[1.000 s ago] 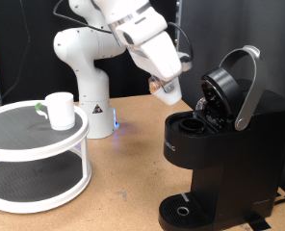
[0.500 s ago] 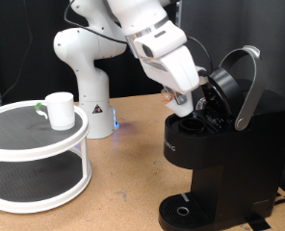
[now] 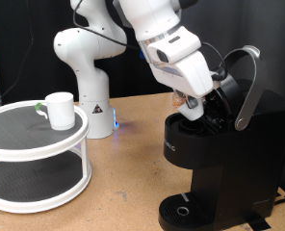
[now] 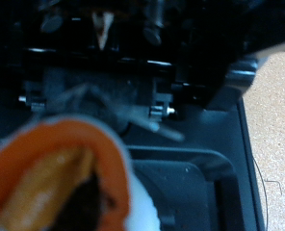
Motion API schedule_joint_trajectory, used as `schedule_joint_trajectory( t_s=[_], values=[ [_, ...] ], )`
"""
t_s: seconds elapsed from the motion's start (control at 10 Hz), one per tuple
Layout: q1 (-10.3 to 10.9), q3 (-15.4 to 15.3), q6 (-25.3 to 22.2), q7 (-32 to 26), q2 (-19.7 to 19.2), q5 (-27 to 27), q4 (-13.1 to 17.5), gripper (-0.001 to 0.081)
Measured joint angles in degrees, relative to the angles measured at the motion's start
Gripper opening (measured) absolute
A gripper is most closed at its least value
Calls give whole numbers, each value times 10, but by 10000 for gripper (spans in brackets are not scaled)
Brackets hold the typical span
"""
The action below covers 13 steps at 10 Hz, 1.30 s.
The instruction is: Make a cup of coffee with the keurig machine
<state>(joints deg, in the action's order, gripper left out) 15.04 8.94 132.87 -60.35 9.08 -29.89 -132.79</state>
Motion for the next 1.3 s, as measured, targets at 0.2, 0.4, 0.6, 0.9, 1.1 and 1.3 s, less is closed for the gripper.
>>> schedule_joint_trajectory(
  t_s=[0.2,0.4,0.6,0.9,1.1,1.3],
  values=[
    [0,-10,14,1,-5,1,-4,135],
    [0,-16,19,6,-11,7,-6,135],
    [0,-19,19,11,-17,23,-6,135],
    [-3,-18,17,11,-18,49,-10,135],
    [-3,-21,17,13,-17,64,-10,135],
    [-2,-23,17,28,-18,73,-9,135]
  ],
)
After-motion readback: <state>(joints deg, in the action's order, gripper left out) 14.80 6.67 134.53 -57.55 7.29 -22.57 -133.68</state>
